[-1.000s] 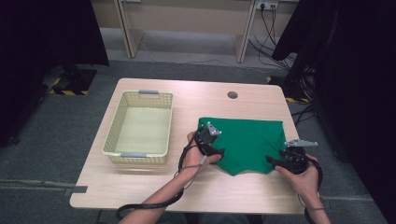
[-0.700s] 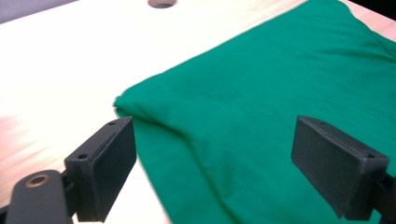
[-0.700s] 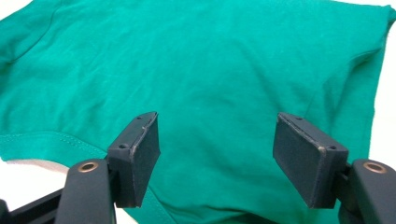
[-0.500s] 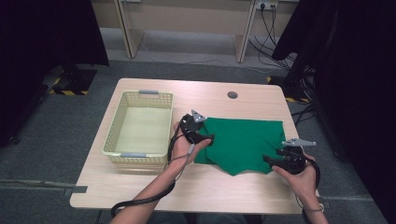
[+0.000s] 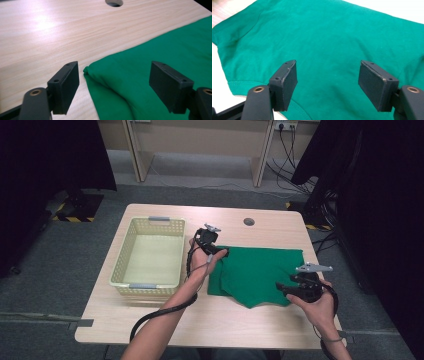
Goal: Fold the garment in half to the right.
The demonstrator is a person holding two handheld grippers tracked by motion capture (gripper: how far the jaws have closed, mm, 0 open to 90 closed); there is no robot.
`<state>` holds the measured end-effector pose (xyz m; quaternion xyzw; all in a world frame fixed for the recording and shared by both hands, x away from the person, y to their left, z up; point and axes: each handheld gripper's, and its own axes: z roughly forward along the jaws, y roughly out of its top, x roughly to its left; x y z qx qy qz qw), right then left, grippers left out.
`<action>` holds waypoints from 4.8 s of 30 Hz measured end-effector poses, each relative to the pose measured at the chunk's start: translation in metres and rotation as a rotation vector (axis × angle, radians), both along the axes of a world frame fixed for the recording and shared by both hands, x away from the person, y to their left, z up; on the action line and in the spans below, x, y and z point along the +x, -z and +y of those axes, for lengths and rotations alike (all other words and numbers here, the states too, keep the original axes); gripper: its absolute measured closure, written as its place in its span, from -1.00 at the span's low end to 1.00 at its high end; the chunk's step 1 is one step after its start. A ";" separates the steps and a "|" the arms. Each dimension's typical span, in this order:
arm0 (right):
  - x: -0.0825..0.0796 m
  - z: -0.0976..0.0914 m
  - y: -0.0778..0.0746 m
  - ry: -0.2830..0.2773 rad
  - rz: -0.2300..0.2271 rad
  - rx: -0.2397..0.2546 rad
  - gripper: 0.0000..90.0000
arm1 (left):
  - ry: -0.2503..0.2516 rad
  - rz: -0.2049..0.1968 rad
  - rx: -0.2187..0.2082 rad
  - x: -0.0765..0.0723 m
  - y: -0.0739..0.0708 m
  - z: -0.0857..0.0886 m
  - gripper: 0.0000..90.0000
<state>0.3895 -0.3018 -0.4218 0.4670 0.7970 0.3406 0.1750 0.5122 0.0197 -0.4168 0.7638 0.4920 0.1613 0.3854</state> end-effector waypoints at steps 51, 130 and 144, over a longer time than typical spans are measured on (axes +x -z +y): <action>0.016 0.140 -0.001 -0.298 0.034 -0.051 -0.25 | 0.061 0.078 -0.021 0.030 0.039 0.000 0.79; 0.026 0.203 0.020 -0.270 0.047 -0.019 0.92 | 0.038 0.036 0.023 0.020 0.021 0.016 0.83; 0.027 0.203 0.008 -0.266 0.025 0.030 0.92 | 0.032 0.019 0.023 0.020 0.002 0.020 0.83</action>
